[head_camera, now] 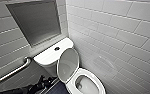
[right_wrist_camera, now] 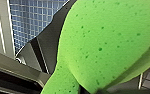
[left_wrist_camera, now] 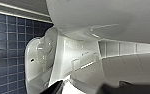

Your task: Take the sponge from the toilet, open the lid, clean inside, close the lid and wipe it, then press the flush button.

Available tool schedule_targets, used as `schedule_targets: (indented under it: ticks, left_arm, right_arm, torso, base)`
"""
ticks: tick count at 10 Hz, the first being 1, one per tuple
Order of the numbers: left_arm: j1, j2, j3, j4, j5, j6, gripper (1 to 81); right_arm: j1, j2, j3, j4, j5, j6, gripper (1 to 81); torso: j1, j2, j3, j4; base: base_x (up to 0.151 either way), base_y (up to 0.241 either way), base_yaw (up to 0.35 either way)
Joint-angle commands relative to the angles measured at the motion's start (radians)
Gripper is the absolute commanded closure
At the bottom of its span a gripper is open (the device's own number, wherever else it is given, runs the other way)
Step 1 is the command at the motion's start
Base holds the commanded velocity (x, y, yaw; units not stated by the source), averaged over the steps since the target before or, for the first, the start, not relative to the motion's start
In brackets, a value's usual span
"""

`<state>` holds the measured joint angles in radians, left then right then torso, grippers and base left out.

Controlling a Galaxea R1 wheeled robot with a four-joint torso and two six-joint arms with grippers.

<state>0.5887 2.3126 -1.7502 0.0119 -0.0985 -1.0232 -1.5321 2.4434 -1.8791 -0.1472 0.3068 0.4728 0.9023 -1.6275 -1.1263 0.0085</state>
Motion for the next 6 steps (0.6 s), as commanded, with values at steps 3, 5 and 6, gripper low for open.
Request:
schedule_targets:
  ticks: [3, 5, 6]
  left_arm:
    - [-0.132, 0.021, 0.046, 0.069, 0.028, 0.000, 1.0]
    - [-0.131, 0.039, 0.095, 0.179, 0.103, 0.000, 1.0]
    - [-0.129, 0.041, 0.113, 0.214, 0.122, 0.000, 1.0]
  right_arm:
    - [-0.003, -0.028, 0.023, -0.022, -0.057, 0.001, 81.1]
    - [-0.001, -0.024, 0.022, -0.023, -0.057, 0.001, 81.1]
    - [0.002, -0.022, 0.022, -0.022, -0.057, 0.001, 81.1]
  torso:
    - [0.000, 0.000, 0.000, 0.000]
    - [0.000, 0.000, 0.000, 0.000]
    - [0.000, 0.000, 0.000, 0.000]
  base:
    - [0.000, 0.000, 0.000]
    - [0.000, 0.000, 0.000]
    - [0.000, 0.000, 0.000]
